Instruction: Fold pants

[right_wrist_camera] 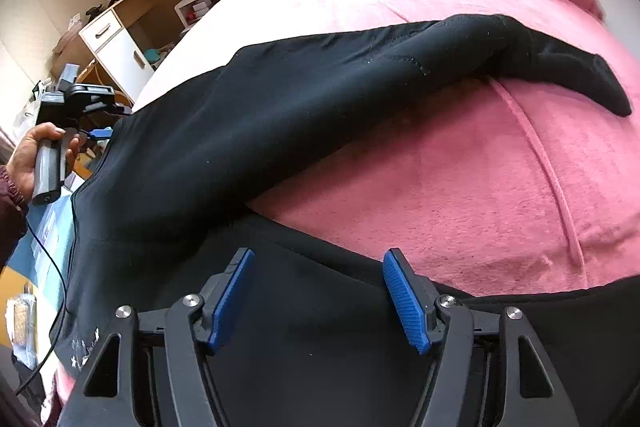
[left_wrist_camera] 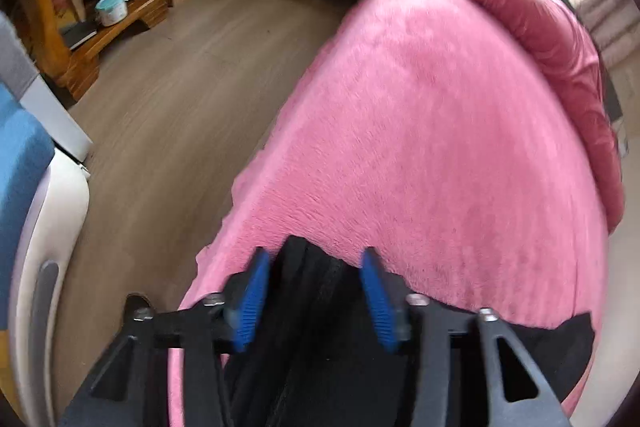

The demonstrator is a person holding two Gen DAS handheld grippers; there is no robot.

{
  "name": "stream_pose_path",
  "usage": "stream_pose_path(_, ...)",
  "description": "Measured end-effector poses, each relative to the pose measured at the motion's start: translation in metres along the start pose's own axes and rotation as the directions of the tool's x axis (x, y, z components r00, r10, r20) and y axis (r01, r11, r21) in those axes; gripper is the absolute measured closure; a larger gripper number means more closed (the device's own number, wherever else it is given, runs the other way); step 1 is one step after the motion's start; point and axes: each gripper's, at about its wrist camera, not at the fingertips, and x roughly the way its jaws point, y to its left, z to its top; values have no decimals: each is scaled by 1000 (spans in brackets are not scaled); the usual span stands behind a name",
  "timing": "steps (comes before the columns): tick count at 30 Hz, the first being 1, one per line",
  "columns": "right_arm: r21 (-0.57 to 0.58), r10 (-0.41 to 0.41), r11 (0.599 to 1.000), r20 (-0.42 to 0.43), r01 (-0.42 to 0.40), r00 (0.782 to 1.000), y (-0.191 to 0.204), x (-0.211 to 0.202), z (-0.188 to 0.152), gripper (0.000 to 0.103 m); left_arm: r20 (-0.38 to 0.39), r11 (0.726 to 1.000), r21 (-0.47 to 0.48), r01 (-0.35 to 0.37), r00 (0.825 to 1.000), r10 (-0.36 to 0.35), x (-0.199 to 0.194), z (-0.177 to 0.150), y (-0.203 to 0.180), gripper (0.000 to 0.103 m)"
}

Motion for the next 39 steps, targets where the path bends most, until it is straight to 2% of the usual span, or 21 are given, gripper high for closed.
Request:
stream_pose_path(2, 7, -5, 1000, -2, 5, 1000, -1, 3, 4, 34, 25, 996, 80, -35, 999, 33, -3, -7, -9, 76)
stream_pose_path(3, 10, -11, 1000, -3, 11, 1000, 0, 4, 5, 34, 32, 996, 93, -17, 999, 14, -6, -9, -10, 87)
stream_pose_path(5, 19, -17, 1000, -2, 17, 1000, -3, 2, 3, 34, 88, 995, 102, 15, 996, -24, -23, -19, -11, 89)
stream_pose_path(7, 33, -26, 999, 3, 26, 1000, -8, 0, 2, 34, 143, 988, 135, 77, 985, -96, -46, -31, -14, 90)
stream_pose_path(9, 57, -29, 998, 8, 28, 1000, -13, -3, 2, 34, 181, 970, 174, 169, 963, -200, -76, -49, -17, 90)
stream_pose_path(12, 94, -19, 995, 18, 17, 1000, -21, -13, -1, 34, 221, 915, 285, 287, 909, -354, -125, -84, -22, 90)
stream_pose_path(13, 104, -11, 995, 22, 9, 1000, -24, -16, -1, 34, 207, 870, 335, 361, 873, -442, -145, -104, -21, 90)
stream_pose_path(15, 129, 11, 992, 31, -15, 999, -31, -23, 1, 34, 185, 810, 396, 433, 826, -532, -170, -134, -17, 91)
stream_pose_path(16, 138, 19, 990, 37, -24, 999, -34, -25, 3, 34, 162, 771, 424, 475, 798, -581, -181, -150, -14, 91)
stream_pose_path(17, 145, 28, 989, 44, -34, 999, -36, -28, 5, 34, 127, 719, 458, 522, 762, -635, -196, -175, -9, 91)
stream_pose_path(18, 150, 34, 988, 53, -42, 998, -39, -31, 7, 34, 105, 693, 473, 544, 746, -657, -203, -187, -5, 91)
stream_pose_path(20, 156, 51, 986, 69, -61, 996, -44, -38, 14, 35, 38, 624, 506, 596, 707, -706, -217, -223, 4, 91)
stream_pose_path(21, 157, 66, 985, 80, -78, 995, -45, -40, 19, 35, 14, 601, 517, 610, 695, -718, -221, -239, 8, 91)
stream_pose_path(23, 158, 94, 981, 100, -109, 991, -46, -44, 31, 39, -34, 571, 521, 634, 684, -729, -226, -269, 20, 91)
stream_pose_path(25, 161, 131, 976, 120, -149, 984, -48, -47, 46, 45, -66, 559, 511, 653, 678, -732, -228, -287, 33, 91)
stream_pose_path(27, 176, 159, 967, 139, -182, 978, -51, -48, 59, 50, -75, 570, 501, 651, 689, -721, -223, -296, 41, 91)
stream_pose_path(31, 256, 196, 939, 156, -232, 968, -64, -35, 95, 53, -78, 583, 474, 660, 691, -719, -221, -299, 51, 91)
stream_pose_path(35, 305, 124, 940, 122, -156, 985, -74, -13, 124, 60, -56, 596, 446, 667, 685, -726, -218, -289, 58, 91)
stream_pose_path(37, 332, 61, 939, 107, -93, 992, -82, -3, 138, 60, -45, 601, 435, 670, 683, -729, -219, -286, 62, 91)
stream_pose_path(39, 362, 35, 930, 97, -68, 995, -92, 3, 147, 60, -39, 608, 428, 669, 685, -727, -217, -282, 66, 91)
